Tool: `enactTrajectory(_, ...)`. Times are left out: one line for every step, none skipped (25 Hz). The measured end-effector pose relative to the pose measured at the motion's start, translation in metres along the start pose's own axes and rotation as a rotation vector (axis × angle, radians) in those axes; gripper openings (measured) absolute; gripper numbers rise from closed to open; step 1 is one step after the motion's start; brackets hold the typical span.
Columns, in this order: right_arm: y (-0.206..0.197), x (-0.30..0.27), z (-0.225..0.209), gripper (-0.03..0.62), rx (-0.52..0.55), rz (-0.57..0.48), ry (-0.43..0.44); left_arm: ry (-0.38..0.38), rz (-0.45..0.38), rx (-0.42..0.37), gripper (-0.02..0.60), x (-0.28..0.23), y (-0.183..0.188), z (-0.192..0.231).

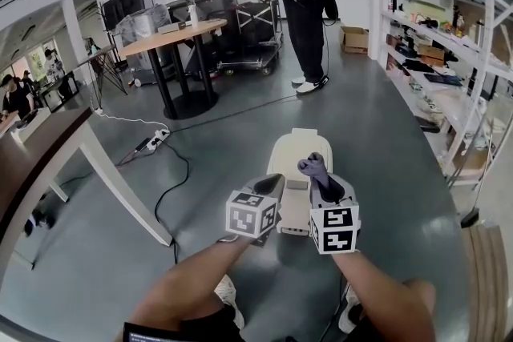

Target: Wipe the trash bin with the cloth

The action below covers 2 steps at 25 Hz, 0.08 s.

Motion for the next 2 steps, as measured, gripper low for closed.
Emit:
enactTrajectory(-0.0006, 0.0006, 0.0001, 0.074, 0.002, 0.002, 0.001, 0.000, 0.001, -0.001, -0.003, 0.0010, 0.0000, -0.0004)
enactTrajectory(-0.0012, 0.0013, 0.0002, 0.074, 0.003, 0.004, 0.001, 0.001, 0.001, -0.001, -0.003, 0.0021, 0.0000, -0.0008)
Point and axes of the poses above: the fingertips, and each gripper's own axes: x backward along the fingers, z to its left, y out of its top, the point moved 5 cm from there along x, backward along the fingers, and after that the axes turned 3 degrees about z, right-handed, at the moved point
